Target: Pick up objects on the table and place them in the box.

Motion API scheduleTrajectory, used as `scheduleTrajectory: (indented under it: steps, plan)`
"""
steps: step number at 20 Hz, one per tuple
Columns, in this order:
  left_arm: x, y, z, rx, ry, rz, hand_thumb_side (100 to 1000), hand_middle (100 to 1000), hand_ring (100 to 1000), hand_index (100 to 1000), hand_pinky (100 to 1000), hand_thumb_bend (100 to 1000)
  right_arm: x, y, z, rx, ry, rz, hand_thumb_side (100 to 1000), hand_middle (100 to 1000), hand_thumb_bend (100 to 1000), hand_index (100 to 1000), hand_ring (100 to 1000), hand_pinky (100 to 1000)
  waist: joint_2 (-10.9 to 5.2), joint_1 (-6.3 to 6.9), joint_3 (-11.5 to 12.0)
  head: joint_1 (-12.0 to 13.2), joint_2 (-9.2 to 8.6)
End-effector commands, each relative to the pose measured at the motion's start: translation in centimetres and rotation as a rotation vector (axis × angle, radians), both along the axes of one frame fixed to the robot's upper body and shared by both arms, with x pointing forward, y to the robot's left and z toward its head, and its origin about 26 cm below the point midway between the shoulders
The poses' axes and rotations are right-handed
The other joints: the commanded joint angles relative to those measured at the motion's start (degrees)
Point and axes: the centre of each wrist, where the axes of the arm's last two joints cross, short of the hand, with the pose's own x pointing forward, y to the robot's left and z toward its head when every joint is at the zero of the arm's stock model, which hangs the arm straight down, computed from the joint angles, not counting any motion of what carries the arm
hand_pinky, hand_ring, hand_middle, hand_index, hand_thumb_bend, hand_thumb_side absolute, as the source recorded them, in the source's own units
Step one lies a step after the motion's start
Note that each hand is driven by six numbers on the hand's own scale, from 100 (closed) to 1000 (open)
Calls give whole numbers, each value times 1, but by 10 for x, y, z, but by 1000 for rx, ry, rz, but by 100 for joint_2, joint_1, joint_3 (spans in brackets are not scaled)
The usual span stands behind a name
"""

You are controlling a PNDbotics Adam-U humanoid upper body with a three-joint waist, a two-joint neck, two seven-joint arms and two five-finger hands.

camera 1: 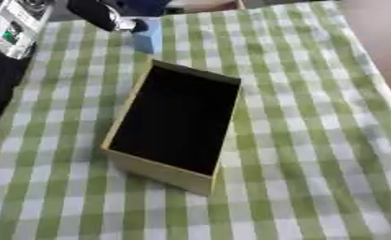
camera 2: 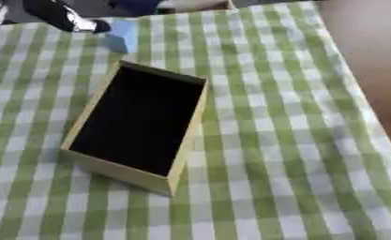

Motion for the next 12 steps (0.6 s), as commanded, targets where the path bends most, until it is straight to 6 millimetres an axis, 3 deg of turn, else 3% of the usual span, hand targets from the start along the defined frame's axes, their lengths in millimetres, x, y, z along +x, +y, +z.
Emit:
scheduleTrajectory:
  steps: [1, 7, 12]
  plan:
    - [-2, 1, 14, 70, -6, 19, 449, 768, 795, 866, 818, 704, -2, -2, 10, -34, -23, 7, 1000, 623, 100, 827, 717, 674, -148, -8, -14, -22, -64]
    - [2, -1, 11, 156, 37, 67, 383, 785, 822, 908, 828, 738, -1, -1, 11, -33, -24, 10, 1000, 620, 100, 827, 715, 673, -147, 22, -39, -12, -73]
    - [3, -2, 13, 180, 8, 111, 253, 795, 831, 928, 831, 625, -1, -1, 11, -31, -24, 11, 1000, 619, 100, 827, 714, 673, -146, 43, -78, 4, -93]
